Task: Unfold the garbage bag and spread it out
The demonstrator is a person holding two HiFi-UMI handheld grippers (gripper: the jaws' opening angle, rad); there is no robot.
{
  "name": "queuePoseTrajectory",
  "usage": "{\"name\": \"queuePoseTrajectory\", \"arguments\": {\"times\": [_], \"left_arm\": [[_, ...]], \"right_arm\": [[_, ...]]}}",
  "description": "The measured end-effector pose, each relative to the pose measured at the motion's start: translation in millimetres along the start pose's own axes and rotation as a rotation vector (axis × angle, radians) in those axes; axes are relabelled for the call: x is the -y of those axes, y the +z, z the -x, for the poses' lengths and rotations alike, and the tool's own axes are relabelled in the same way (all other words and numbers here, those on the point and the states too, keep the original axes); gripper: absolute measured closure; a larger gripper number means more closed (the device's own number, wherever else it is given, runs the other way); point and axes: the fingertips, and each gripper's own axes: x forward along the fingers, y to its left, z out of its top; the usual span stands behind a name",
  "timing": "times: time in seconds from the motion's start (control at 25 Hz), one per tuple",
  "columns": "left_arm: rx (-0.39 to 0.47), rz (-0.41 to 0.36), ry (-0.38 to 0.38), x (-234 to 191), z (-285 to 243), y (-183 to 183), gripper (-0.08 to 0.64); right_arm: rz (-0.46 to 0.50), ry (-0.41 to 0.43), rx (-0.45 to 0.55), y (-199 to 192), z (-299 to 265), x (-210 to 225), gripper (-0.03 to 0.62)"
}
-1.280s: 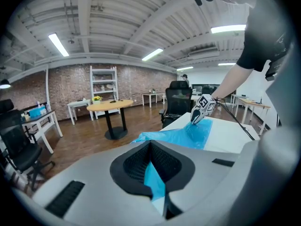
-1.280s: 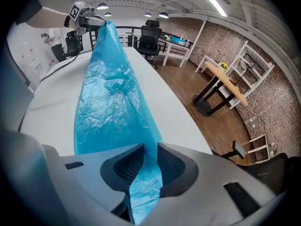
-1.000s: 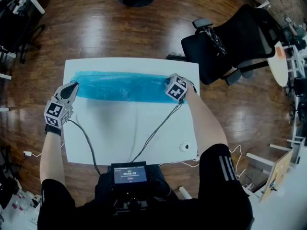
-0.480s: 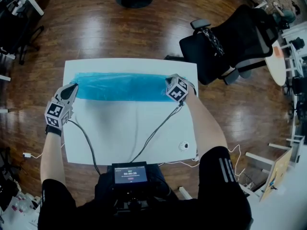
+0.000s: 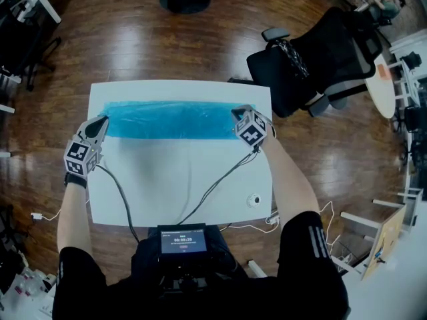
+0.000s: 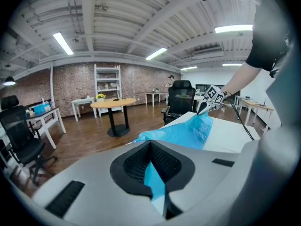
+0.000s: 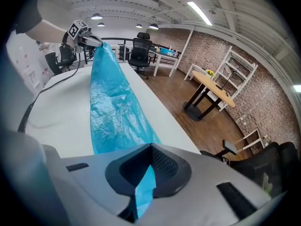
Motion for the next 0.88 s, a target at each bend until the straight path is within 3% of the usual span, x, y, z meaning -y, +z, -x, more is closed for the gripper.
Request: {"name": "queuePoseTrajectory", "arguments": {"times": [0.36, 0.88], "left_arm": [[-0.033, 0.014, 0.041, 4, 12, -10, 0.552], [-0.017, 0.040, 0.081, 25, 42, -30, 0.552]], "right_arm": [[-0.055, -0.024, 0.085, 1, 38, -8, 0.574], [-0.080, -0.052, 0.201, -8, 88, -46, 0.574]]}}
